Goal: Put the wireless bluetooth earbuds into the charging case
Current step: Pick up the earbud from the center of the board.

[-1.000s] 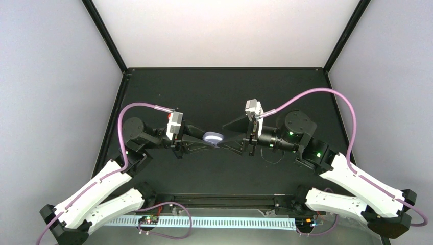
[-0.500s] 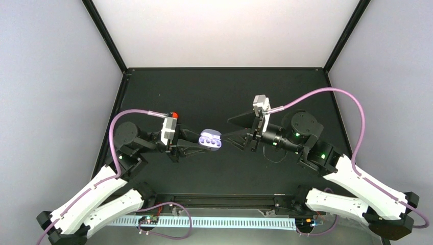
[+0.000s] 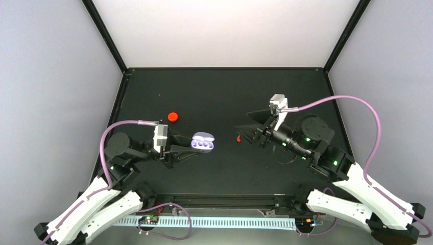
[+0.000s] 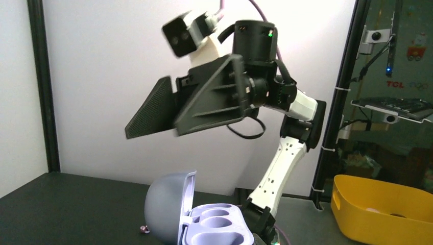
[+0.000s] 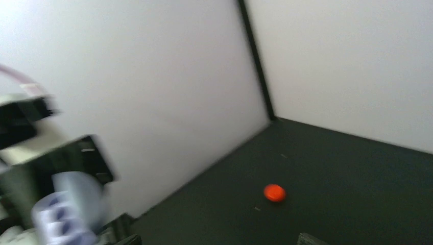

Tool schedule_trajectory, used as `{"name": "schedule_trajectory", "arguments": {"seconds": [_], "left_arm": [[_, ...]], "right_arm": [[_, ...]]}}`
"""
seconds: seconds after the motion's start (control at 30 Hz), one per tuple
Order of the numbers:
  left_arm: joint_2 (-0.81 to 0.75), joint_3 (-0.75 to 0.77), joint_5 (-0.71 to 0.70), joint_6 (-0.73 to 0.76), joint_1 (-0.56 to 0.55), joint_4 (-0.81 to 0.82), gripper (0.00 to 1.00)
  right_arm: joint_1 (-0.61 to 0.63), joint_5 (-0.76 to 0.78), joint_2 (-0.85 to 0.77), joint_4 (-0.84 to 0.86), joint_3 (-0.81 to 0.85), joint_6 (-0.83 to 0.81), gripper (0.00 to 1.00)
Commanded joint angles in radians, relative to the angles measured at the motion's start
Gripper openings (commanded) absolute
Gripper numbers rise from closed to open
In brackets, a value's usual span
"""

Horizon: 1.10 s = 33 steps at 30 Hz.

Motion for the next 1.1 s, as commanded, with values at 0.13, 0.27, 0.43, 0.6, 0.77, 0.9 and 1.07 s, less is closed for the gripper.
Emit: {"name": "schedule_trajectory", "arguments": {"seconds": [0.13, 0.27, 0.43, 0.6, 0.77, 0.9, 1.07], "left_arm": [[-0.139, -0.111, -0.071, -0.061, -0.006, -0.032, 0.02], [-0.164, -0.135, -0.078, -0.05, -0.006, -0.042, 0.02], [-0.162, -0.144, -0.073, -0.02, -0.006, -0.051, 0.02], [-0.153, -0.142, -0.062, 0.001, -0.007, -0.061, 0.02], [-0.16, -0.15, -0.065, 0.012, -0.006, -0.069, 0.02], [-0.168, -0.151, -0.066, 0.021, -0.006, -0.076, 0.02], [-0.165, -0.148, -0.063, 0.028, -0.006, -0.078, 0.02]], "right_arm": [[-0.364, 0.122, -0.033, -0.181, -0.312, 0.253, 0.77], [-0.561, 0.127, -0.032, -0.16, -0.499, 0.354, 0.73], [-0.697, 0.117, 0.056, -0.022, -0.639, 0.399, 0.64], [-0.715, 0.159, 0.24, 0.06, -0.599, 0.383, 0.62], [-0.766, 0.13, 0.395, 0.152, -0.558, 0.369, 0.62], [-0.777, 0.119, 0.501, 0.17, -0.491, 0.321, 0.61], [-0.777, 0.08, 0.624, 0.132, -0.404, 0.254, 0.53]]}}
